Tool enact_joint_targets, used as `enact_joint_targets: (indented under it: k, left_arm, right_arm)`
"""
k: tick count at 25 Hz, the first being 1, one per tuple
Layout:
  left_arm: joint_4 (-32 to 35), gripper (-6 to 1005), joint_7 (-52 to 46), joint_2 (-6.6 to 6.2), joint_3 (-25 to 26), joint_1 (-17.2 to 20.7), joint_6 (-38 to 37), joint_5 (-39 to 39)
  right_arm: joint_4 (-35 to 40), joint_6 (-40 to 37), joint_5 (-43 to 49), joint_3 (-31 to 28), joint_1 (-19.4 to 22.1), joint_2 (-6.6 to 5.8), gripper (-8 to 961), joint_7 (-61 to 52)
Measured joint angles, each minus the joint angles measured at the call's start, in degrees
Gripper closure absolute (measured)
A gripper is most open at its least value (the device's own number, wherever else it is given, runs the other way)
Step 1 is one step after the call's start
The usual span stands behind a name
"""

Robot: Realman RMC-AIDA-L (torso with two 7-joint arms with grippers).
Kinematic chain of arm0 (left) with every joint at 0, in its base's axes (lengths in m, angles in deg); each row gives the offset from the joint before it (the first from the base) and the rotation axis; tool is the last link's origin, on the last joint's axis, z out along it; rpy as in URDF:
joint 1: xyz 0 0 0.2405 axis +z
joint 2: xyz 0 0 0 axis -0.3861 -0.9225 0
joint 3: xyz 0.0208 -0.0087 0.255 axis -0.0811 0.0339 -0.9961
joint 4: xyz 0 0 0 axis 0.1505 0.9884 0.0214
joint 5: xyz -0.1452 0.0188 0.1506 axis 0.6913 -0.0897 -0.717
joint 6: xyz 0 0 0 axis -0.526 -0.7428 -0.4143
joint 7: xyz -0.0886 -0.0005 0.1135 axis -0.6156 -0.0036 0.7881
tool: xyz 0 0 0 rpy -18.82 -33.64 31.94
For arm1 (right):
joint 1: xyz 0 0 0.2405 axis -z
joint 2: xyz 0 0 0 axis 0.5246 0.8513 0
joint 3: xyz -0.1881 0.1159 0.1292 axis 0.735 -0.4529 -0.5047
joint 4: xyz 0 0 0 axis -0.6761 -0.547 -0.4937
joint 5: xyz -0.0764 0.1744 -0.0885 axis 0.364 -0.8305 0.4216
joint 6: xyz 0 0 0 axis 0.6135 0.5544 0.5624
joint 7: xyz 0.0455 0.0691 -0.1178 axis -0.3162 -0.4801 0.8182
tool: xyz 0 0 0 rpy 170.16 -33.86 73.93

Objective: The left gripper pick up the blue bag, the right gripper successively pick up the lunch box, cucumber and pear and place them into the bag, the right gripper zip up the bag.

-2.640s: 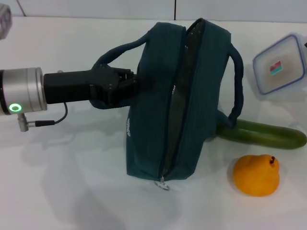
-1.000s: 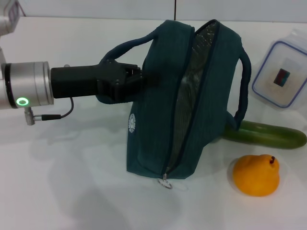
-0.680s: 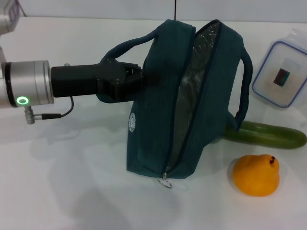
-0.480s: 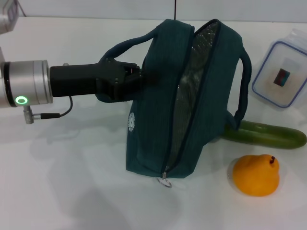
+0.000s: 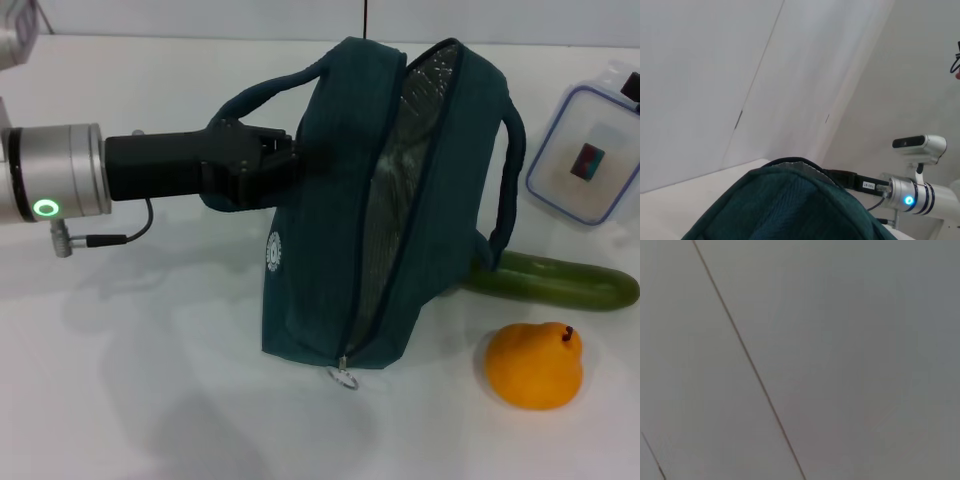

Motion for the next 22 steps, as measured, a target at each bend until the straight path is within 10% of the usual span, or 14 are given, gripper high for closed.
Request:
enact_joint_targets:
  k: [22]
  left_arm:
    - [-0.5, 958, 0.9, 1.01, 1.5, 0.2, 0.8, 0.2]
  right_arm:
    - [3.8, 1.7, 7.9, 0.1, -2.6, -0.09, 634, -2.3]
